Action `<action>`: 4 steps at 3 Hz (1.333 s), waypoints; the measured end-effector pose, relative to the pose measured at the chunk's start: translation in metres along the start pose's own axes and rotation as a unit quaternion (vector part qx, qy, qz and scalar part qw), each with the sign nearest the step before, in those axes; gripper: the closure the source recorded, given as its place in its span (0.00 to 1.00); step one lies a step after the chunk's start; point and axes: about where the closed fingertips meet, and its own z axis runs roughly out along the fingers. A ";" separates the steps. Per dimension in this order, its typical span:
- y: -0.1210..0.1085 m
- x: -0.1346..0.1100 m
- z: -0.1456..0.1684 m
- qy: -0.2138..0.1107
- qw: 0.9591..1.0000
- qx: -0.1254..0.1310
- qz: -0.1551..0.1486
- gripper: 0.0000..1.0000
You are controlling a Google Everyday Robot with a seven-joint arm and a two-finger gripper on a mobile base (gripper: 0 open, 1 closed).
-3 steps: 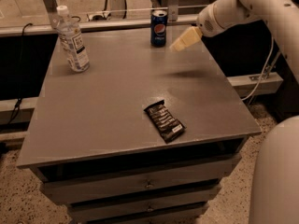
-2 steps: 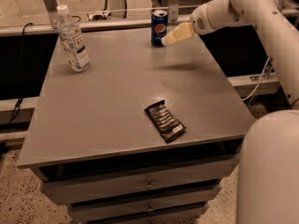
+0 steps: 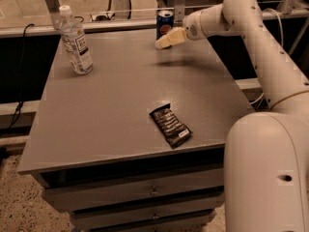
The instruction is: Pick pepsi can
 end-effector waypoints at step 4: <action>-0.004 -0.022 0.047 -0.049 0.999 -0.015 -0.016 0.41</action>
Offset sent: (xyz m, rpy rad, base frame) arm 0.0482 0.0349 0.0079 0.0596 -0.0868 0.0629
